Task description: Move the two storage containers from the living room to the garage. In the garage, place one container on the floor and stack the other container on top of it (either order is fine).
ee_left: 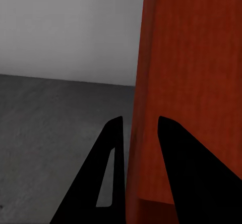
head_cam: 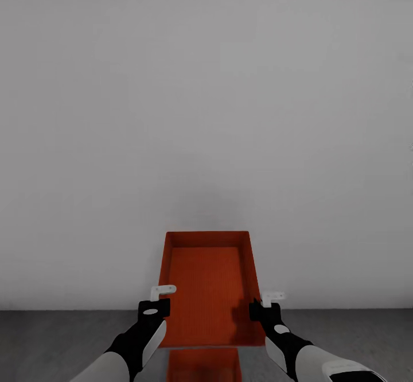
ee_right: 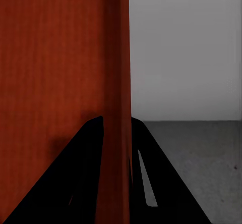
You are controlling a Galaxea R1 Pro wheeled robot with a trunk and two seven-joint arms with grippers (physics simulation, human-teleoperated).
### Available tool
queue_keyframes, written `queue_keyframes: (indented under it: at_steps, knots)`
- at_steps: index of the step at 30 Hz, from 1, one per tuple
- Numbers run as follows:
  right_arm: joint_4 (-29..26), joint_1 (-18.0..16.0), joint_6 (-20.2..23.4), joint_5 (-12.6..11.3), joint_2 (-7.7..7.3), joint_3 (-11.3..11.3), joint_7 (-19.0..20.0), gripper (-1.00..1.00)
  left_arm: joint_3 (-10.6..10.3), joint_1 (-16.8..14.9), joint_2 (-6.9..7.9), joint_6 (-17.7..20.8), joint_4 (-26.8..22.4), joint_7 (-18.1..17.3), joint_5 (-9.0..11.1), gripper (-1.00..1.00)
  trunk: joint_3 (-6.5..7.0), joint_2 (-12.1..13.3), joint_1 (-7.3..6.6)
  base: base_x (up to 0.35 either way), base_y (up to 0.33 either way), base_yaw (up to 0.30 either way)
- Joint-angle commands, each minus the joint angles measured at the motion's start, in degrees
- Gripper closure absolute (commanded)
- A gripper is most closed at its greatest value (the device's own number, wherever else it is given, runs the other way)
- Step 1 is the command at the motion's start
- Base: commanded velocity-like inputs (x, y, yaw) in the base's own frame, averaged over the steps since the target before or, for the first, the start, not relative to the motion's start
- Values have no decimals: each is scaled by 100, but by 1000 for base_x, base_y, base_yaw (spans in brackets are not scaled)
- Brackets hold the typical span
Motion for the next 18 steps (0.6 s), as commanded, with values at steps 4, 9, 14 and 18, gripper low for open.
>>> queue_keyframes:
  at_steps: [4,9,14,18]
  knots:
    - [18,-4,-11,-9,2,-75,9,100,-14,-5,0,26,-83,43,-14,100,-29,-8,1,0,0,-11]
    - [18,-4,-11,-8,2,-75,9,100,-16,-5,0,26,-83,43,-15,100,-72,-8,1,0,0,-1]
    - [18,-4,-8,-12,2,-75,9,100,-15,-5,0,26,-83,44,-12,100,-118,-8,1,0,0,0]
    - [18,-4,-4,-16,1,-75,9,100,-16,-5,0,26,-83,43,-12,100,-154,-8,1,0,0,0]
